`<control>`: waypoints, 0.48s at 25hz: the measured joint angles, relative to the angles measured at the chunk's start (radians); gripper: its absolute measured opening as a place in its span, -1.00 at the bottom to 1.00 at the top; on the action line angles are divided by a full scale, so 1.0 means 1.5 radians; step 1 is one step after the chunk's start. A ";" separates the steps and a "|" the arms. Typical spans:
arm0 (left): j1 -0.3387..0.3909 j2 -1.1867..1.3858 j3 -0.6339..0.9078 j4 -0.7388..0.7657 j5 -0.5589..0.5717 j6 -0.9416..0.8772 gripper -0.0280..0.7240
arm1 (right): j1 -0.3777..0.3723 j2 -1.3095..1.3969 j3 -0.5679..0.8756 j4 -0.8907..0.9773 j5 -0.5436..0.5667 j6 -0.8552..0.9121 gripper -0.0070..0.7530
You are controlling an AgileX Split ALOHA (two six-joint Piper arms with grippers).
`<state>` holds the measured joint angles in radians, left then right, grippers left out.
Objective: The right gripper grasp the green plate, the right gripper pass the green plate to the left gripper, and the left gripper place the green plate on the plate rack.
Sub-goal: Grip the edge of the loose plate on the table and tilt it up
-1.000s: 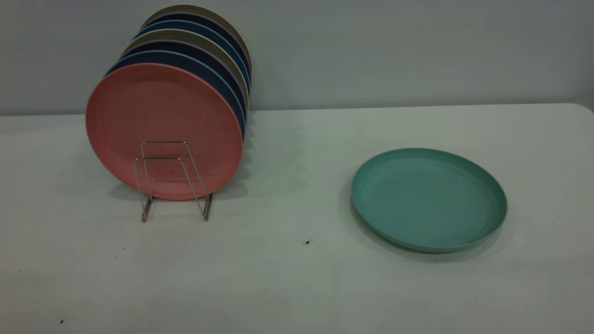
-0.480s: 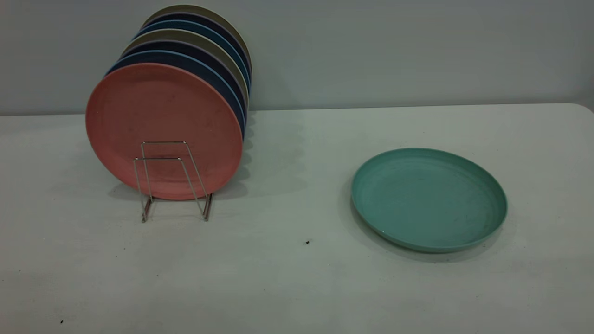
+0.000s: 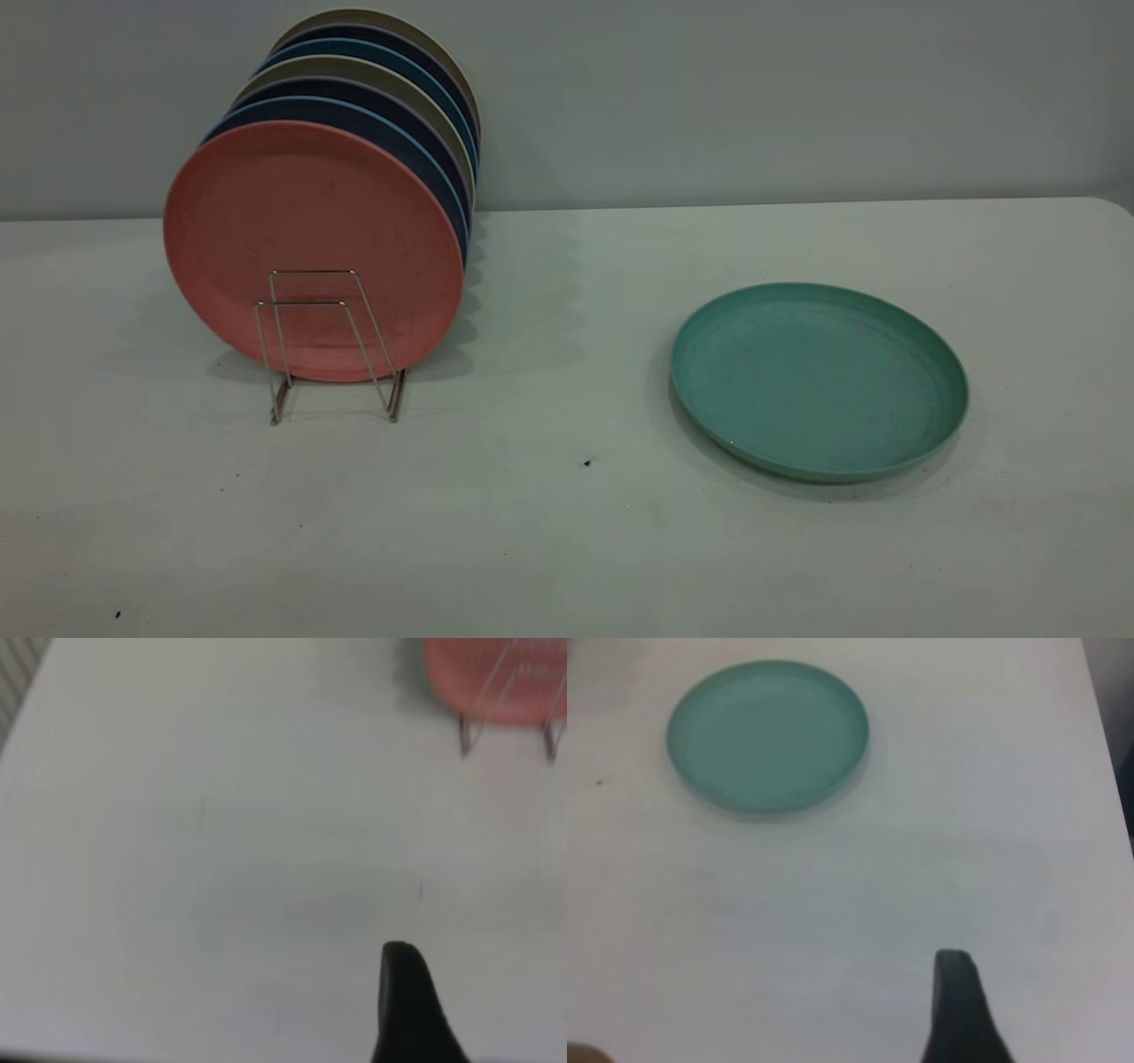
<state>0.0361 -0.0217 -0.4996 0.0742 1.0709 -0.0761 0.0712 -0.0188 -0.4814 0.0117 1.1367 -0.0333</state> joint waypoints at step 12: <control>0.000 0.251 -0.005 -0.257 -0.198 0.175 0.27 | 0.000 0.220 -0.013 0.144 -0.278 -0.050 0.31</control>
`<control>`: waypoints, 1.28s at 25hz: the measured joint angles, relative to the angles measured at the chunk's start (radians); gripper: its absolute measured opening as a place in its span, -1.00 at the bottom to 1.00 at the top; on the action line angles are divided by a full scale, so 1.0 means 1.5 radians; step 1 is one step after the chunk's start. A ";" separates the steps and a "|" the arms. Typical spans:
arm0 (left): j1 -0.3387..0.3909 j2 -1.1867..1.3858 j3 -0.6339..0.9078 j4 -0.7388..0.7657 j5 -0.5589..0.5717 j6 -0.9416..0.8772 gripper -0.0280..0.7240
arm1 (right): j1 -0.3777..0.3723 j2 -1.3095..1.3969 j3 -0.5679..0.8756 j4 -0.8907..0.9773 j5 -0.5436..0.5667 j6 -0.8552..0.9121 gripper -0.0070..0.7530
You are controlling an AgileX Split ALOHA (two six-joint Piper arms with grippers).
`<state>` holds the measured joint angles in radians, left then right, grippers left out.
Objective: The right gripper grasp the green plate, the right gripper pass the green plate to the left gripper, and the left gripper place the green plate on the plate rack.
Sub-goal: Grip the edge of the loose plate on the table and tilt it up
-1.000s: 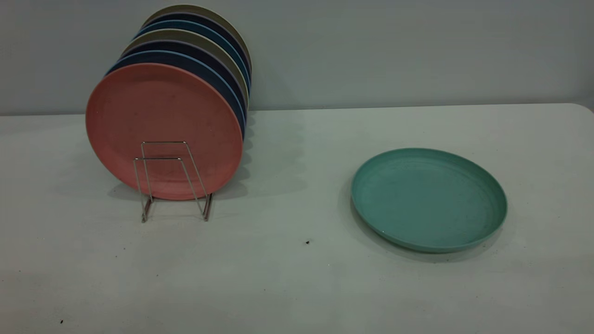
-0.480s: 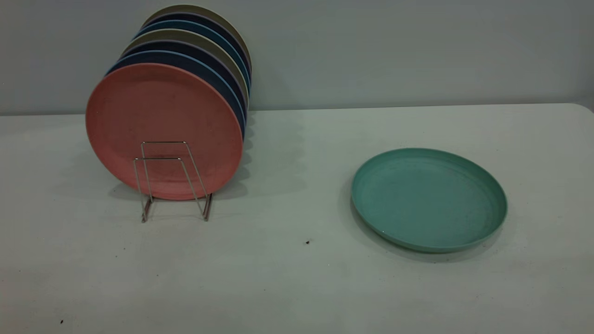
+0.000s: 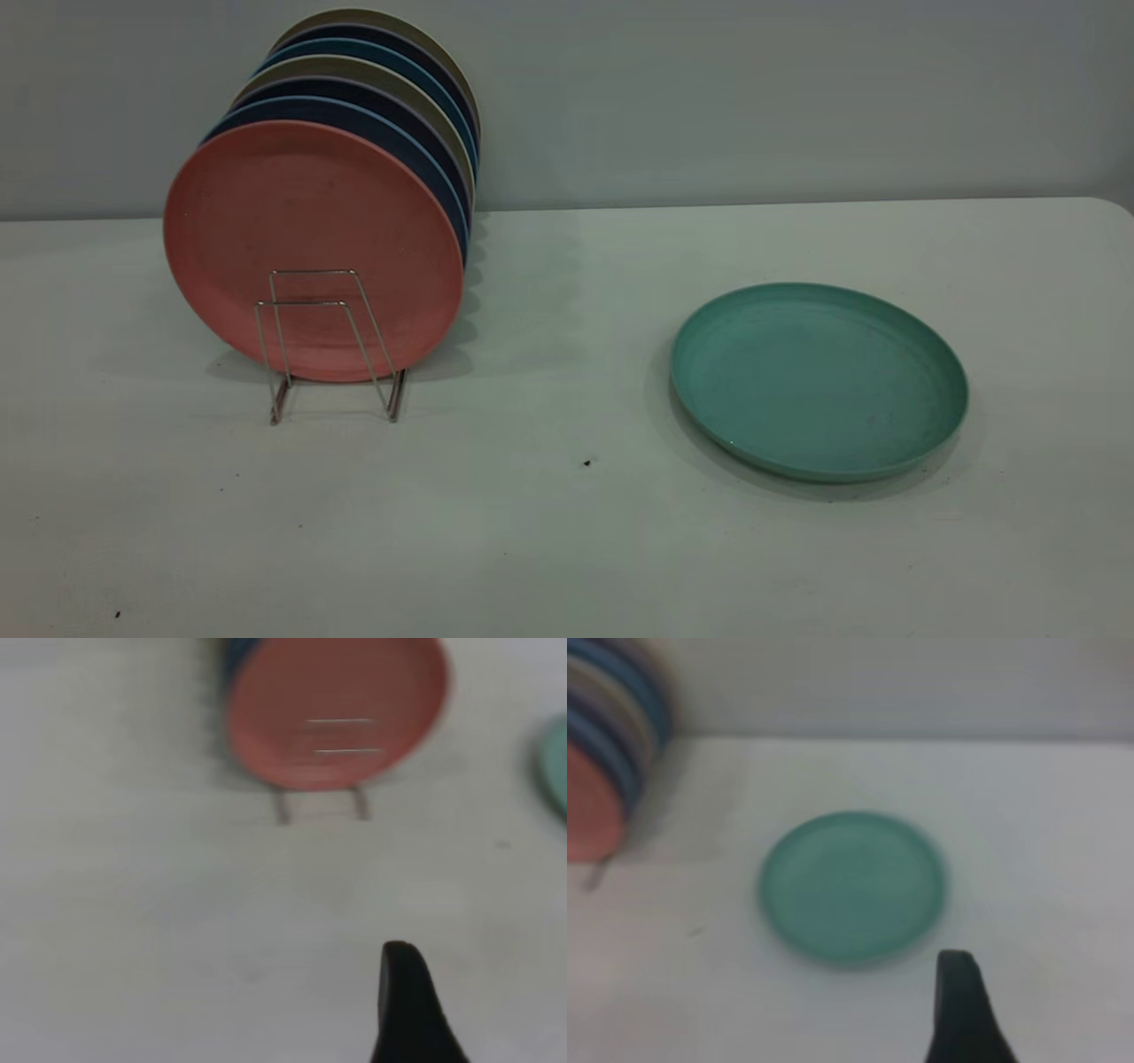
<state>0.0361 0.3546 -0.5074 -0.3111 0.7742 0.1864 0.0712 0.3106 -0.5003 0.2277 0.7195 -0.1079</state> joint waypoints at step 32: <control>0.000 0.508 -0.026 -0.592 -0.093 0.575 0.27 | -0.207 0.998 -0.154 0.836 0.039 -0.882 0.31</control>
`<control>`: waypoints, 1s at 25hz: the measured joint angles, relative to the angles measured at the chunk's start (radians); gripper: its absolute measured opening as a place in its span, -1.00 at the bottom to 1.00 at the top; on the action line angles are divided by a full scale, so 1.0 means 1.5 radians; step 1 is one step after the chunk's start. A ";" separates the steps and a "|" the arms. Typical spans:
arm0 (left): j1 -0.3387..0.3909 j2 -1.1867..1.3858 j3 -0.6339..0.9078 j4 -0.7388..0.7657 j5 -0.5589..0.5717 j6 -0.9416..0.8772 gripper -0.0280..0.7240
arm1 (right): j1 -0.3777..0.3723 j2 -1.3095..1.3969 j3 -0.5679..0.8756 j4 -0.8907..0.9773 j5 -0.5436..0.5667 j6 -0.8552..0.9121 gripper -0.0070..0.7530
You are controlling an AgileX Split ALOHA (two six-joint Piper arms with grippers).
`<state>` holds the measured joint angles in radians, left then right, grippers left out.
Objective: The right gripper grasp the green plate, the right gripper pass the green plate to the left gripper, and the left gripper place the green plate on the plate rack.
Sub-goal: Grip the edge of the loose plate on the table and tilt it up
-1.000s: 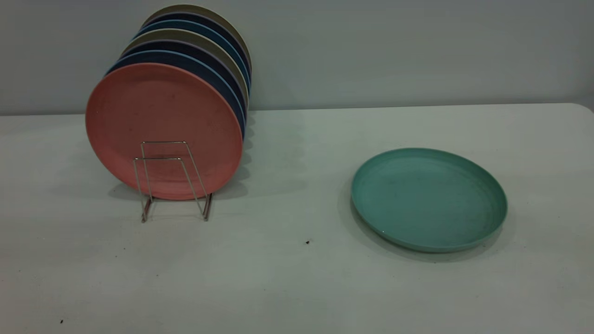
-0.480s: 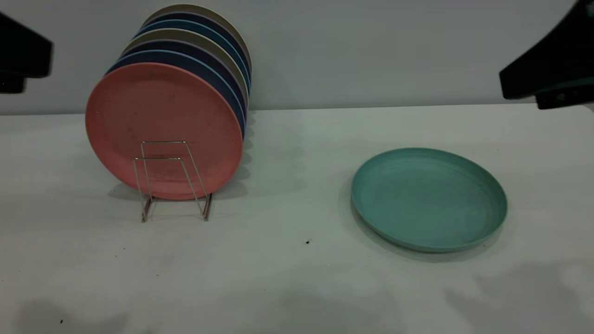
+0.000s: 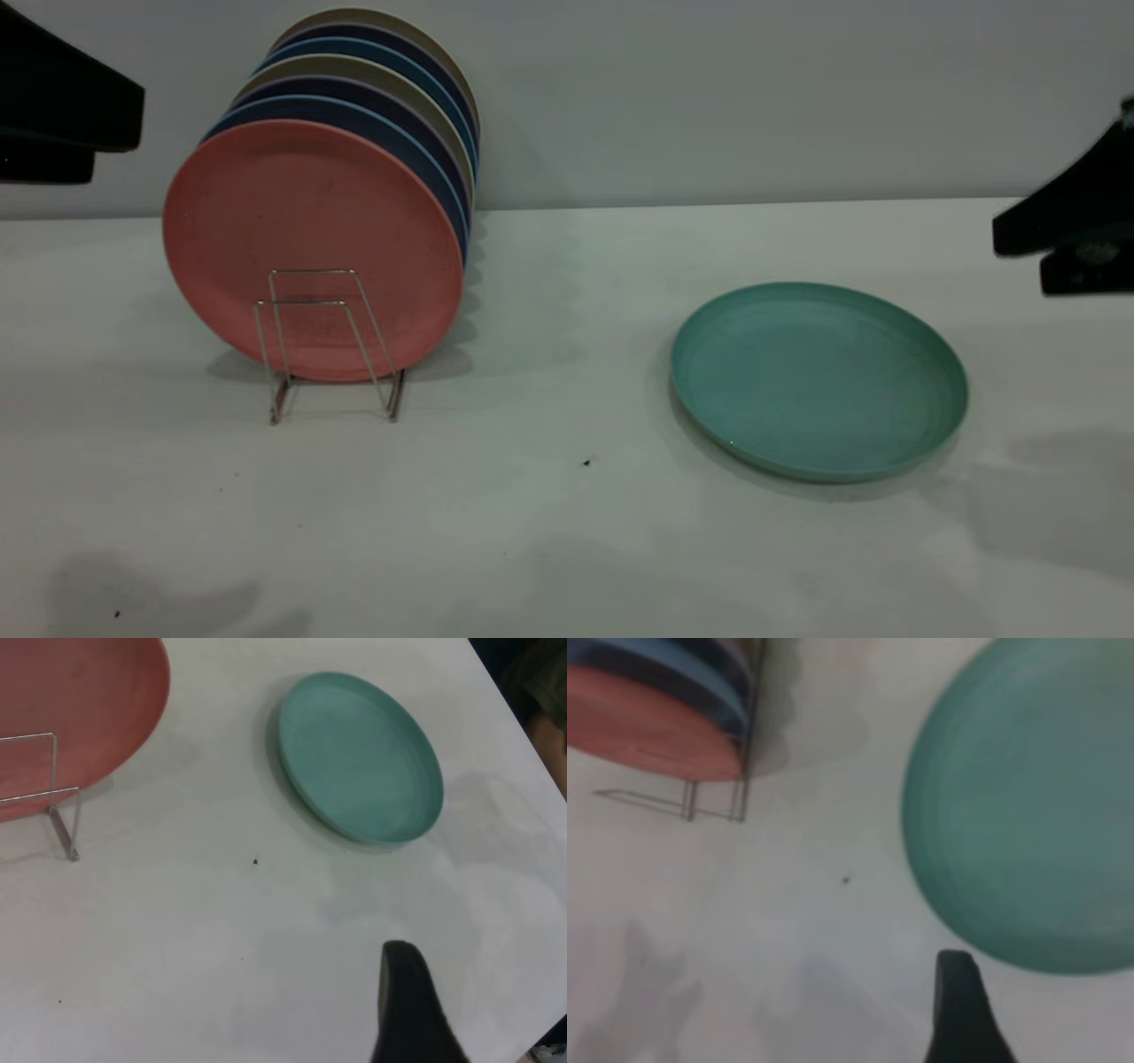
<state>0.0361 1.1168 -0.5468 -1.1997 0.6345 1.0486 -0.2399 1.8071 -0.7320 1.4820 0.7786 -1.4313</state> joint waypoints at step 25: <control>0.000 0.000 0.000 -0.005 0.001 0.003 0.27 | -0.002 0.320 -0.211 0.047 -0.053 -0.057 0.31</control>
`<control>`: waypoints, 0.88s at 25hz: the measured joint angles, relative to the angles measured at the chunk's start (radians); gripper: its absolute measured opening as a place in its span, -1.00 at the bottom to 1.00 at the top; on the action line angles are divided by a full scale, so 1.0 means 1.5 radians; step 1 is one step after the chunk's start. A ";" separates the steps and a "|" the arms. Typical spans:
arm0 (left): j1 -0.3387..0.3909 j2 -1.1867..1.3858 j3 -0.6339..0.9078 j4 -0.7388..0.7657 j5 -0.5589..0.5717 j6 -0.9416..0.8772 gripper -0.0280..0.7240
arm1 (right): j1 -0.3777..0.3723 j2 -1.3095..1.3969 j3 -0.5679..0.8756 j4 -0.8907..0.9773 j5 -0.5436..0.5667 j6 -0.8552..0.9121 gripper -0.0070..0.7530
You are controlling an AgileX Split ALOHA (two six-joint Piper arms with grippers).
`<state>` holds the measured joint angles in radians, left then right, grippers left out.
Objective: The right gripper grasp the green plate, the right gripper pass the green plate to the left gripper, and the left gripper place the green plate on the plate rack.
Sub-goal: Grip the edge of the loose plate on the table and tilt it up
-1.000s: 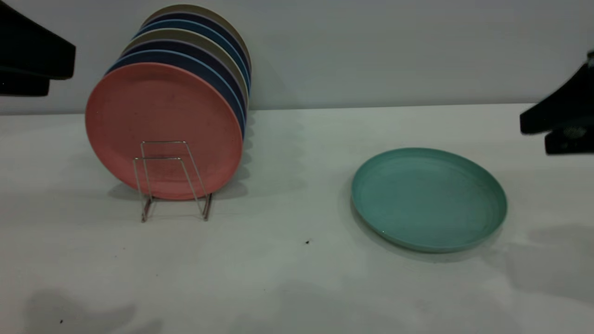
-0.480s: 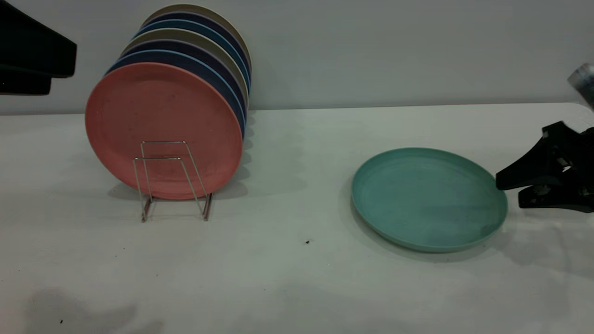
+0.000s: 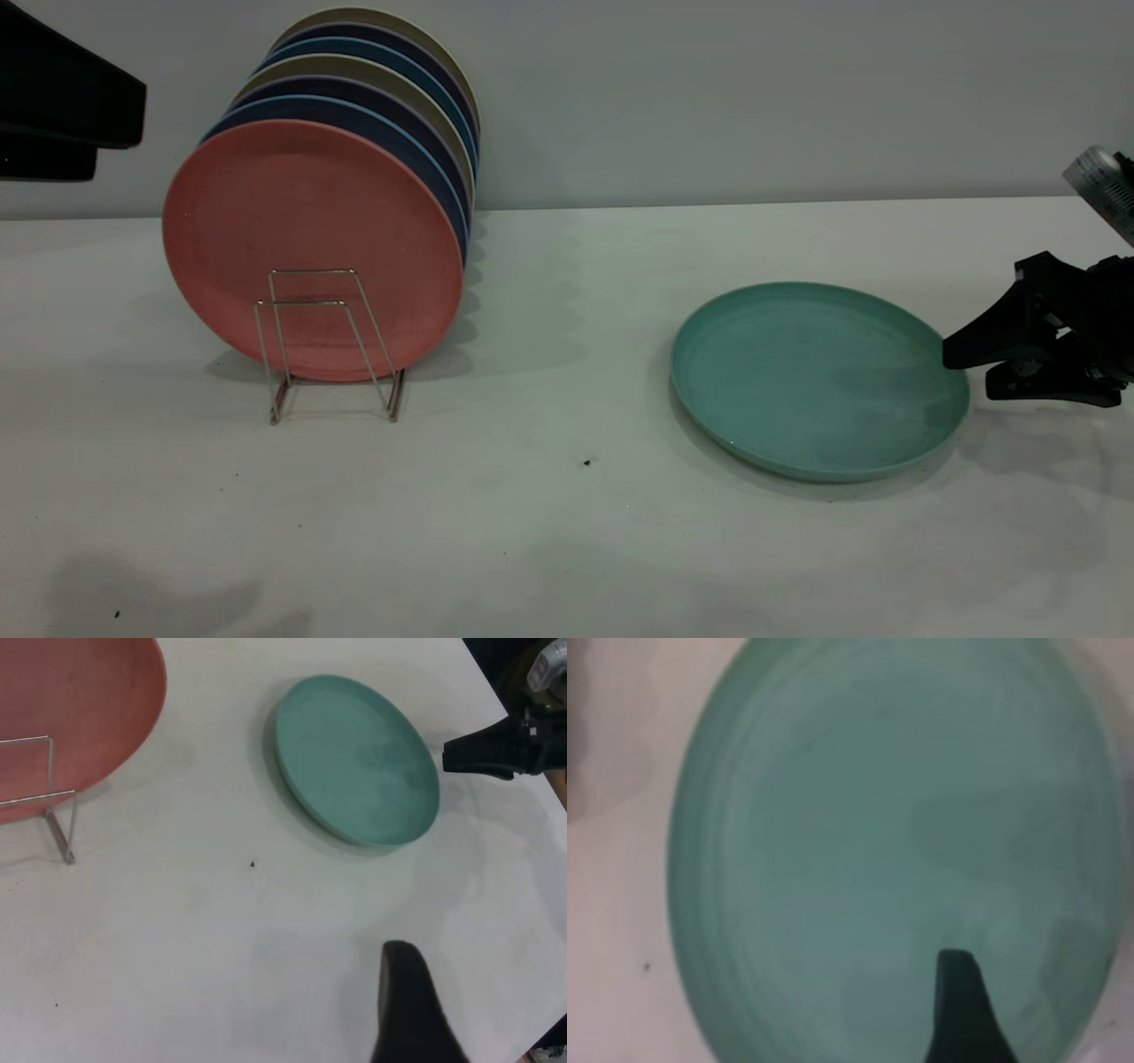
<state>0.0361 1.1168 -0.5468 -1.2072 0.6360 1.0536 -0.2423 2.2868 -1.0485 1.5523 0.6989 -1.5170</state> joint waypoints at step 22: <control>0.000 0.000 0.000 0.000 0.000 0.001 0.27 | 0.000 0.075 -0.035 0.056 0.011 0.000 -0.43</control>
<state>0.0361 1.1168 -0.5468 -1.2072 0.6360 1.0554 -0.2423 2.4000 -1.1004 1.6362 0.7155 -1.5170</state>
